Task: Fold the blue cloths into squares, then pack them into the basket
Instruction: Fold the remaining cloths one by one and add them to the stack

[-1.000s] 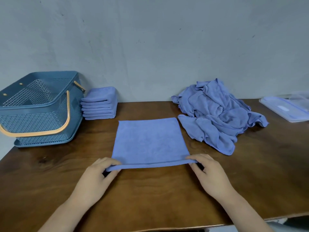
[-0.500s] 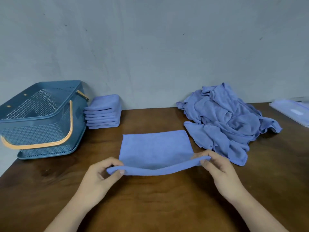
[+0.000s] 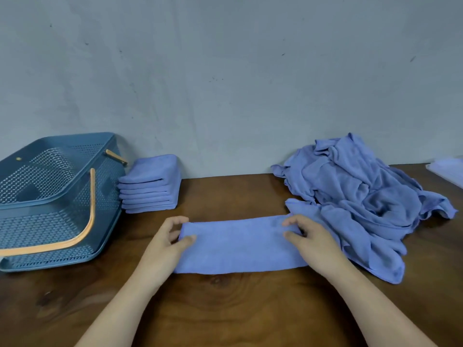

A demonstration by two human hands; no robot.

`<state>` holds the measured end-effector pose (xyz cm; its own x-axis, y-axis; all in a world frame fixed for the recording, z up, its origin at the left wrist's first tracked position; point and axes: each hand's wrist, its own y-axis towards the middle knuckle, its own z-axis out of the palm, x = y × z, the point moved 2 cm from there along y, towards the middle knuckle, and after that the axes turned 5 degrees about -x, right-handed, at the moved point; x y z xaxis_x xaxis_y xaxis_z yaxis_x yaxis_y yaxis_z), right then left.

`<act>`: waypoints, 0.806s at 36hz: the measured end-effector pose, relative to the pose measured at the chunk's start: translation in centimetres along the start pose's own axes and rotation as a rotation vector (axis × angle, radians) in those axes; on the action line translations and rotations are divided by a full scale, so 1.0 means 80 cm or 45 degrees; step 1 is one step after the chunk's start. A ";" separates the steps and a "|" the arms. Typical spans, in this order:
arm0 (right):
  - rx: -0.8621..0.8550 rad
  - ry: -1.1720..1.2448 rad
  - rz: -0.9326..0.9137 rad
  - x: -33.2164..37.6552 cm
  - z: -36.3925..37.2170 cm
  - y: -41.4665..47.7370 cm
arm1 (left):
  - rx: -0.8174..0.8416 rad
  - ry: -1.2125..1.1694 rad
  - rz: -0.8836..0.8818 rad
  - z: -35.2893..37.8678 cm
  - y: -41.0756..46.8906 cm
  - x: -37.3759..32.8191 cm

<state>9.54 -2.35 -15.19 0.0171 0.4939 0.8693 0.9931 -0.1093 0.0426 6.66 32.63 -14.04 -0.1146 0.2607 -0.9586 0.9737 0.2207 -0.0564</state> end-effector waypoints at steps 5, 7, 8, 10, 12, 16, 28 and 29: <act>-0.088 -0.137 -0.042 -0.012 0.006 0.007 | -0.020 0.189 0.123 0.002 0.009 0.006; -0.126 -0.168 -0.054 -0.017 0.008 0.012 | -0.074 0.210 0.159 0.005 0.013 0.007; -0.137 -0.184 -0.058 -0.019 0.009 0.014 | -0.093 0.212 0.167 0.007 0.015 0.008; -0.135 -0.238 -0.076 -0.018 0.011 0.015 | -0.108 0.226 0.177 0.008 0.019 0.012; -0.128 -0.296 -0.091 -0.016 0.014 0.015 | -0.130 0.266 0.195 0.008 0.020 0.016; -0.122 -0.430 -0.097 -0.010 0.017 0.013 | -0.161 0.344 0.231 0.012 0.014 0.015; -0.056 -0.811 -0.204 -0.005 0.014 0.013 | -0.037 0.529 0.330 0.003 0.009 0.002; -0.059 -0.859 -0.227 -0.005 0.015 0.013 | -0.007 0.580 0.339 0.002 0.010 0.002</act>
<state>10.70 -1.65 -16.06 -0.0622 0.9338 0.3523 0.9817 -0.0064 0.1903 7.43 32.73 -14.26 0.0612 0.6905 -0.7208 0.9799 0.0959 0.1750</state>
